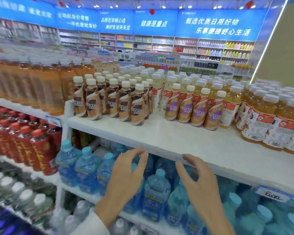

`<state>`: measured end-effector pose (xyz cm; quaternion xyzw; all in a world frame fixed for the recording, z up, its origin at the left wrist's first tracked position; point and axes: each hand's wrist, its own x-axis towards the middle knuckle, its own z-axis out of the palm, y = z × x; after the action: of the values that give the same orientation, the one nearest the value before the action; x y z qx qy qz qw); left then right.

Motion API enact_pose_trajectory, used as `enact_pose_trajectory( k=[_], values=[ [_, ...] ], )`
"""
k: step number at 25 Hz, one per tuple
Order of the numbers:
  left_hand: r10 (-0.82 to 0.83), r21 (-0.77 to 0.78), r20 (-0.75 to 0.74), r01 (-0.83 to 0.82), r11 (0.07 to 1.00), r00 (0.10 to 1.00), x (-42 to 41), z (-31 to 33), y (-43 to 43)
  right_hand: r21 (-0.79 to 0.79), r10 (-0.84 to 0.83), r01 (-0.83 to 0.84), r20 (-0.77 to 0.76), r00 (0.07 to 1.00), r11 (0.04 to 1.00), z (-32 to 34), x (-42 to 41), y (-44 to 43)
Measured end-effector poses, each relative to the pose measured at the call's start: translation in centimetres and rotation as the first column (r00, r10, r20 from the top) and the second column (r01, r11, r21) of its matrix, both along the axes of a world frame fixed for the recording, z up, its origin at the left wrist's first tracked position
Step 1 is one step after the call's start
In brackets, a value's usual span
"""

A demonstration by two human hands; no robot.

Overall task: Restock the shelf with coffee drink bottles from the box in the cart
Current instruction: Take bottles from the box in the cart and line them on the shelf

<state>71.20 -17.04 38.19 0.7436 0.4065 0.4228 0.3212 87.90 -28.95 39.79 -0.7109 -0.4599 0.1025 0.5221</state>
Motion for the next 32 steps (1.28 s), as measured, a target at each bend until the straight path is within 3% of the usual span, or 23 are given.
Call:
enact_pose_trajectory(
  k=[6, 13, 16, 21, 25, 30, 32],
  values=[
    [0.273, -0.212, 0.049, -0.257, 0.943, 0.961, -13.1, -6.1, -2.0, -0.001, 0.196, -0.199, -0.167, 0.966, 0.980, -6.7, -10.1, 1.9],
    [0.581, -0.480, -0.090, -0.546, 0.686, 0.809, -30.2, -15.6, -6.1, -0.286, 0.342, -0.417, -0.277, 0.898, 0.863, -16.0, -25.2, 5.7],
    [0.665, -0.598, -0.078, -0.569, 0.565, 0.743, -36.8, -19.2, -6.9, -0.407, 0.403, -0.537, -0.373, 0.836, 0.739, -19.4, -31.7, 8.1],
    [0.729, -0.745, -0.189, -0.580, 0.330, 0.658, -47.6, -24.2, -6.2, -0.615, 0.472, -0.560, -0.321, 0.821, 0.556, -25.3, -41.0, 12.8],
    [0.721, -0.797, -0.239, -0.555, 0.236, 0.650, -54.8, -27.5, -3.4, -0.636, 0.449, -0.533, -0.309, 0.839, 0.558, -24.9, -49.3, 15.0],
    [0.778, -0.860, -0.288, -0.508, 0.047, 0.559, -60.6, -33.3, 3.8, -0.716, 0.460, -0.582, -0.397, 0.794, 0.386, -25.4, -54.8, 17.2],
    [0.742, -0.864, -0.351, -0.503, -0.021, 0.571, -62.6, -37.9, 6.8, -0.734, 0.465, -0.577, -0.395, 0.792, 0.359, -26.1, -56.5, 17.8]
  ],
)
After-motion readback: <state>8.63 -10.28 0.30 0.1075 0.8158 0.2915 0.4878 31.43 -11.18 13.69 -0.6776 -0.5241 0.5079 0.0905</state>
